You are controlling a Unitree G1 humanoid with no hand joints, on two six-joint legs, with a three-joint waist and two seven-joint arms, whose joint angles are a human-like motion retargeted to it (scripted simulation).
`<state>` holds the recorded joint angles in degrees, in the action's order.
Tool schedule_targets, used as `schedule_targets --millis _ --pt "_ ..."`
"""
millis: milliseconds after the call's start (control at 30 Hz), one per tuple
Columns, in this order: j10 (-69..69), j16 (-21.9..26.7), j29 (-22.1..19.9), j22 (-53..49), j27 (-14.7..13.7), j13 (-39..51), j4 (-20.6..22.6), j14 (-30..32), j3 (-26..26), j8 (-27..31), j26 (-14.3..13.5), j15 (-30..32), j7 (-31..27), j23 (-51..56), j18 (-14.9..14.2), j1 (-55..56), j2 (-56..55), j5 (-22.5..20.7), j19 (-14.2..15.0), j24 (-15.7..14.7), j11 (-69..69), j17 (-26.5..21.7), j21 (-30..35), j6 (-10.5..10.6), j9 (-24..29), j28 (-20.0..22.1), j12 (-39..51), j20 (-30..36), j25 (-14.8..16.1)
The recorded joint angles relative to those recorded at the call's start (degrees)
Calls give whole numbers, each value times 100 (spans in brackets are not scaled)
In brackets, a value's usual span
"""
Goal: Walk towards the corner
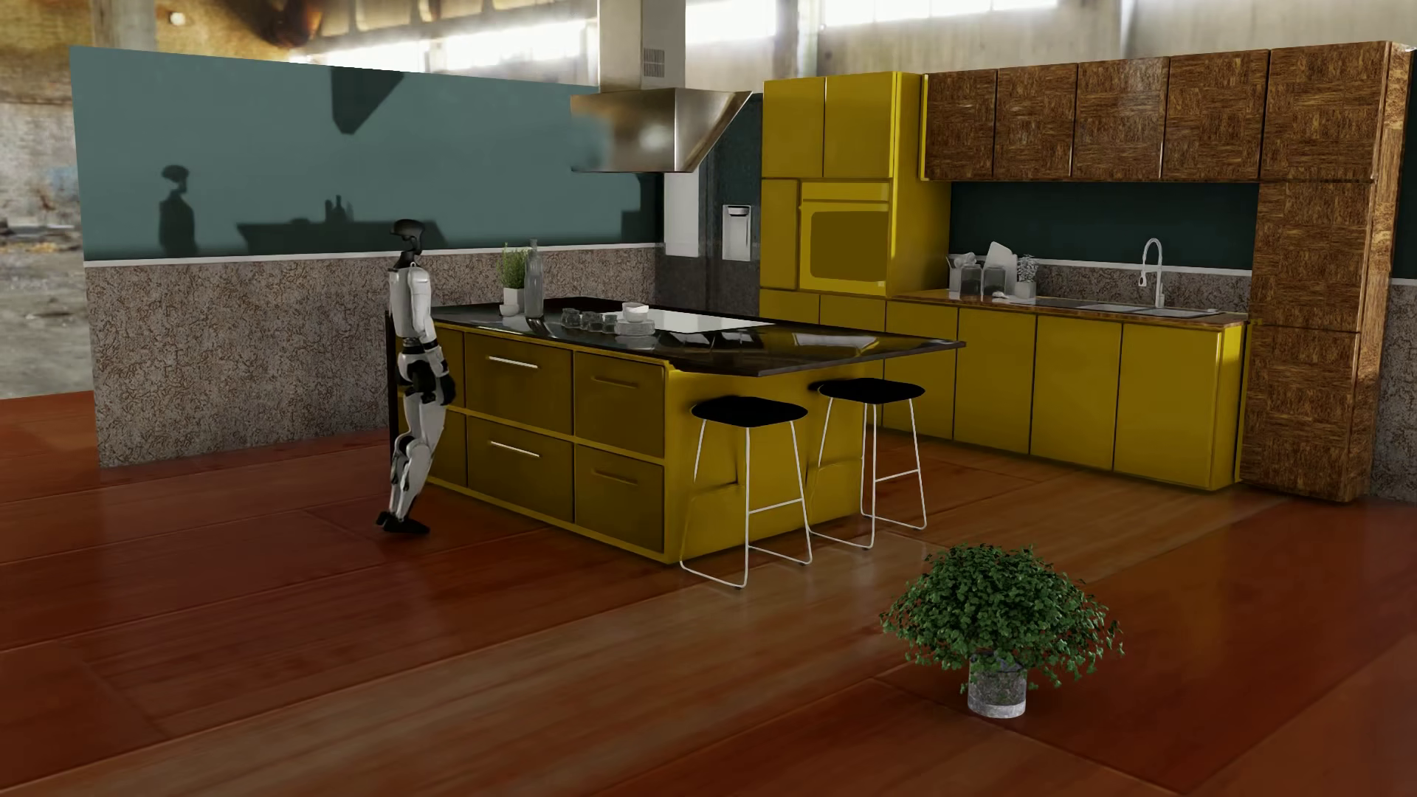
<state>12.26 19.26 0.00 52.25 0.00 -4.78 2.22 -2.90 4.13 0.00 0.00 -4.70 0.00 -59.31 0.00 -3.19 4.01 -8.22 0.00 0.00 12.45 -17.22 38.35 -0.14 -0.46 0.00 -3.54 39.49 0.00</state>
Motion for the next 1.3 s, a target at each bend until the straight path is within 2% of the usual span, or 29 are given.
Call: schedule_targets --millis 200,233,367,500,567,867,1300 --pt "-19 -3 0 -1 0 4 -8 -8 -51 0 0 -8 0 -89 0 3 -26 3 0 0 9 52 -213 7 -14 0 -18 -80 0" --pt "-15 1 0 -13 0 -6 -7 -23 -25 0 0 -11 0 -8 0 -8 0 -9 0 0 6 4 -48 15 2 0 -26 -60 0" --pt "-29 -20 0 -21 0 -22 -6 -18 -70 0 0 -32 0 -52 0 -15 -14 -3 0 0 9 25 -205 32 -12 0 -34 -60 0" --pt "-25 -31 0 -14 0 8 -23 -42 -47 0 0 -32 0 -36 0 4 -16 -15 0 0 4 -6 -34 56 -36 0 -24 -27 0" --pt "-14 -60 0 0 0 -18 -27 -43 -36 0 0 -32 0 -63 0 -15 14 -12 0 0 -5 54 -285 42 -47 0 -38 -218 0" --pt "-16 -110 0 -86 0 -120 14 -10 -140 0 0 -108 0 58 0 74 -93 58 0 0 51 128 -416 3 -164 0 -170 -358 0" --pt "-52 -68 0 -76 0 -93 39 -13 -594 0 0 -123 0 169 0 42 -52 110 0 0 -6 151 219 -171 -45 0 -104 -332 0"
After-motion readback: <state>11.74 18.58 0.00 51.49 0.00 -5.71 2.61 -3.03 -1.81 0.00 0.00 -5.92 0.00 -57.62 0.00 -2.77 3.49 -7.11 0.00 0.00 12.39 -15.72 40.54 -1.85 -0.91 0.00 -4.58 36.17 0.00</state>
